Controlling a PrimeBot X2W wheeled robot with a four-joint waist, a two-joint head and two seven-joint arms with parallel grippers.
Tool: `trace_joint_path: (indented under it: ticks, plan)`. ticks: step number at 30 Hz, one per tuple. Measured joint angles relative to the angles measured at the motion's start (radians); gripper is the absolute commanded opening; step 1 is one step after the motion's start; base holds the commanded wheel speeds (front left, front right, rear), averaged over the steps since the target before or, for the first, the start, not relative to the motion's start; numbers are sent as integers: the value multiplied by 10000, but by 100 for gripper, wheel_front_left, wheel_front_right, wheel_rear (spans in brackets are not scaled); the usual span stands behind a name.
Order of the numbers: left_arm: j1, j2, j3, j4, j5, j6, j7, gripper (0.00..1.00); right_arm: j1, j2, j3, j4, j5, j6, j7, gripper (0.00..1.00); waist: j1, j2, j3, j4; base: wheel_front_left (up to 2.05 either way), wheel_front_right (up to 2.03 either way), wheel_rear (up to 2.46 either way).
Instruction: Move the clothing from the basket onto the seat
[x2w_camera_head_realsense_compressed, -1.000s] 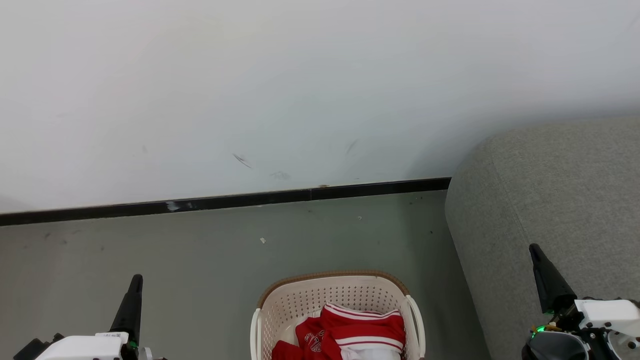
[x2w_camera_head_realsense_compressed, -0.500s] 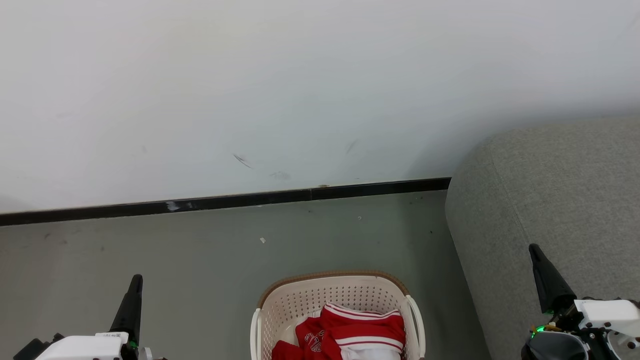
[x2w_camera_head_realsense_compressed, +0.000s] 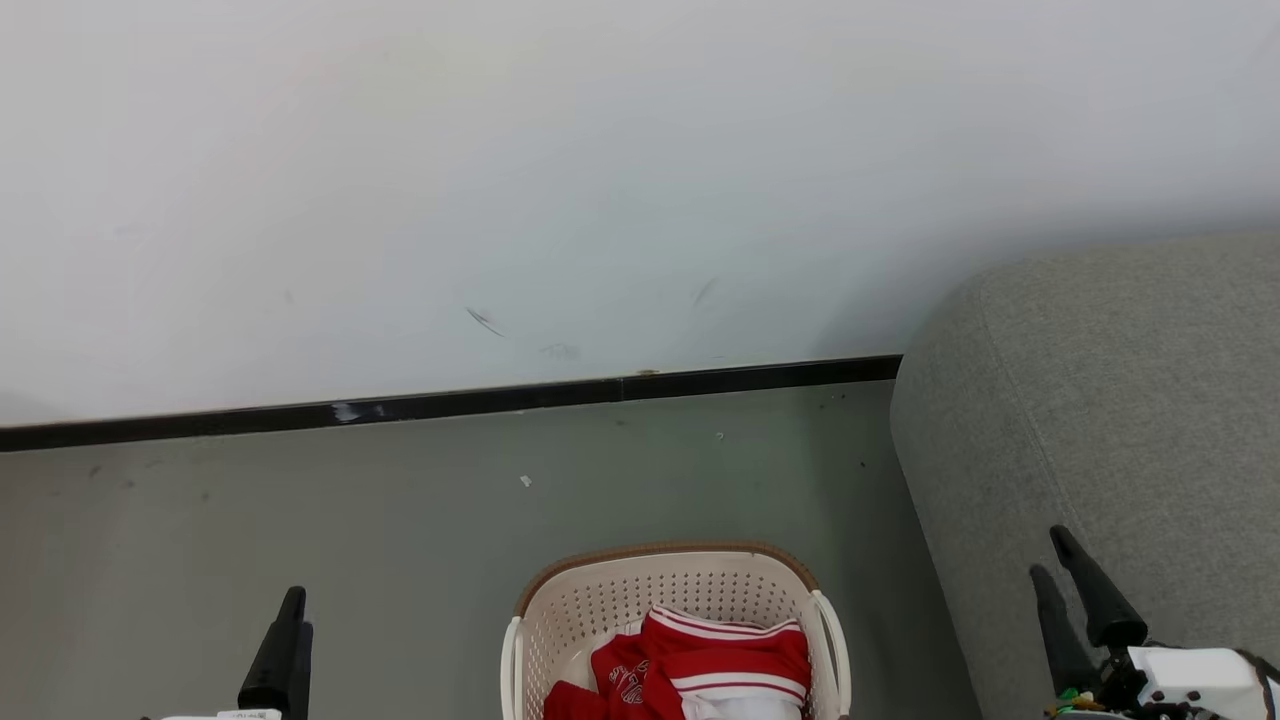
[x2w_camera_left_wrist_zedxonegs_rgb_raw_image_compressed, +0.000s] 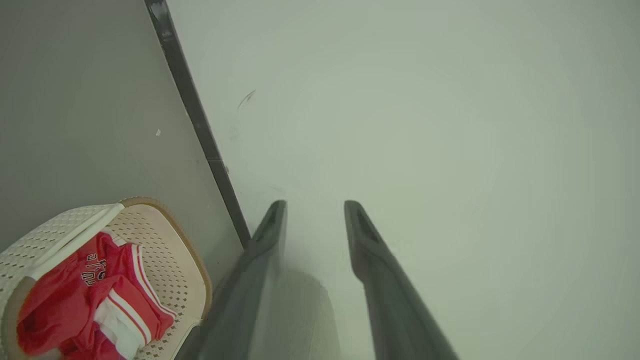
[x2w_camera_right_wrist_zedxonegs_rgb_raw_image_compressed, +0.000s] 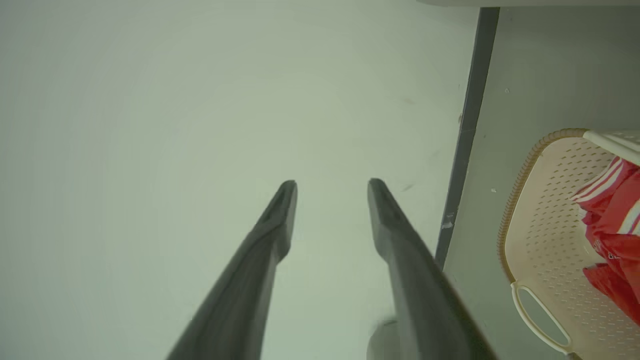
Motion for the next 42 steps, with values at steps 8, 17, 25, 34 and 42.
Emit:
trace_joint_path:
  ticks: [8, 17, 25, 34, 42]
  plan:
    - [58, -27, -207, -128, 221, 0, -265, 100, 30, -4, 199, -40, -240, 0, -230, 100, 0, 0, 3, 1, 0, 0, 0]
    - [58, 27, -476, -372, 1043, -2, -548, 100, 29, -25, 395, -81, -1174, 0, -523, 100, 5, 0, 1, 7, 0, 0, 0]
    - [56, 199, -675, -575, 2073, 12, -890, 100, 11, -125, 491, -215, -2654, 0, -796, 100, 52, 0, -18, 13, 0, 0, 0]
    - [43, 267, -851, -1039, 3896, 142, -1179, 100, -16, -123, 621, -477, -4533, 0, -1126, 100, 120, -1, -73, 30, 0, 0, 0]
    - [42, 408, -1208, -1333, 5559, 334, -1419, 100, -13, -127, 832, -671, -6163, 0, -1331, 100, 139, 0, -126, 56, 0, 0, 0]
